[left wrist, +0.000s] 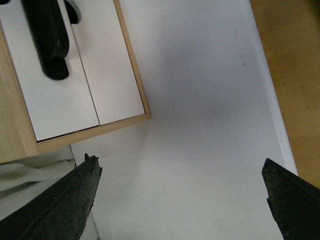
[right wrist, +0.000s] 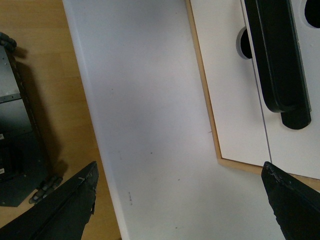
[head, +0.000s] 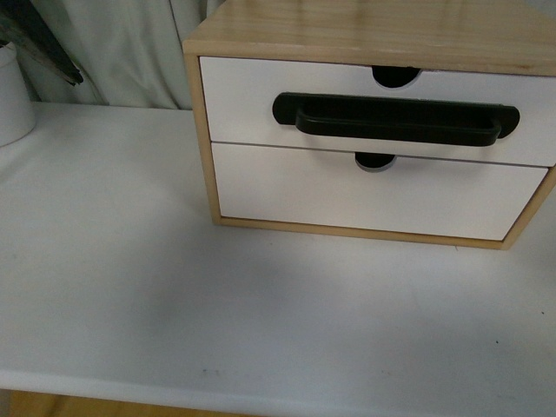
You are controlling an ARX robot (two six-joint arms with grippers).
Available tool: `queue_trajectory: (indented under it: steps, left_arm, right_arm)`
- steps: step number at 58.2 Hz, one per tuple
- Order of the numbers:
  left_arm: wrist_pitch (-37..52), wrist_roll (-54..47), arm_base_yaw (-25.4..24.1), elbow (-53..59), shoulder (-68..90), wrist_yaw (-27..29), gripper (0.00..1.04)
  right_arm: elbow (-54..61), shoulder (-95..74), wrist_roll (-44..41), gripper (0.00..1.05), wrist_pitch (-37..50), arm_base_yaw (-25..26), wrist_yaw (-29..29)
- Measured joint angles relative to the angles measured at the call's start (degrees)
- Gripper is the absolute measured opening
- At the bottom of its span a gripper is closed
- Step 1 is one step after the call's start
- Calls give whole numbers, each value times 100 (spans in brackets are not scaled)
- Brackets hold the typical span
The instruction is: Pull drawer
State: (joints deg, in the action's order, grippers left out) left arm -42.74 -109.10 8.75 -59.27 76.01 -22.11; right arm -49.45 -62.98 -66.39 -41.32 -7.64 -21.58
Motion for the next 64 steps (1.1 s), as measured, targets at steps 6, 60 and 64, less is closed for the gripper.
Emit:
queue_trajectory:
  steps: [6,60,64]
  left_arm:
    - [-133,-205,162,-304,308,400,98]
    - [428,365,1759,-1709,1893,1027,98]
    - [590,426,1825,-1755,2024,1128,98]
  right_arm:
    - [-155,-175,-181,96,-83,26,-57]
    - [-942,-1690,-778,96,243,319,-278]
    - [-970,-1790,-719,96,369,315,-387]
